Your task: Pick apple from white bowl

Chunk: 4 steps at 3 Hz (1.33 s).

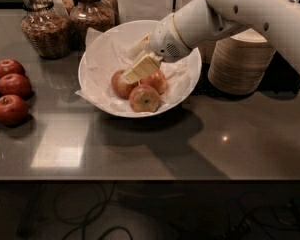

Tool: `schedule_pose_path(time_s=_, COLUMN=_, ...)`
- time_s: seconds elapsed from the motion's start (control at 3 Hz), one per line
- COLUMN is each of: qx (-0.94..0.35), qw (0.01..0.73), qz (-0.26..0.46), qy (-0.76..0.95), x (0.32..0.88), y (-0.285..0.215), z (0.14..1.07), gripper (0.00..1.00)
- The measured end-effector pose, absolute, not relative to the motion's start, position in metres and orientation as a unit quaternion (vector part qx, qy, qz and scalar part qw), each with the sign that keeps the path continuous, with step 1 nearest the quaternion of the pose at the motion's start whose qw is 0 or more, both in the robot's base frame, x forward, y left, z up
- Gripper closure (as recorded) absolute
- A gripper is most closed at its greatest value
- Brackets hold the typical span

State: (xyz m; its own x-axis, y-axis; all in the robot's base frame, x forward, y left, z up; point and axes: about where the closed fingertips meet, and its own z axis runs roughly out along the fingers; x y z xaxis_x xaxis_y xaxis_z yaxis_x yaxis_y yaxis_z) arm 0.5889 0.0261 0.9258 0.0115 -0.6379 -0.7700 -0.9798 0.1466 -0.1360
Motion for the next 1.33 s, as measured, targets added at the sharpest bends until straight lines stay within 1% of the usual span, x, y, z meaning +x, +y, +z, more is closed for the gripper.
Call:
schedule_pose_path(time_s=0.33, qx=-0.613, qw=0.349, qz=0.233, qy=0.669, x=0.594, y=0.032, z=0.913, gripper=0.15)
schedule_pose_path(time_s=0.67, qx=-0.615, qw=0.338, qz=0.232, qy=0.673, x=0.597, y=0.036, z=0.904, gripper=0.20)
schedule_pose_path(time_s=1.0, qx=-0.618, qw=0.330, qz=0.229, qy=0.676, x=0.602, y=0.039, z=0.898, gripper=0.31)
schedule_pose_path(time_s=1.33, qx=-0.619, qw=0.323, qz=0.220, qy=0.681, x=0.606, y=0.040, z=0.892, gripper=0.36)
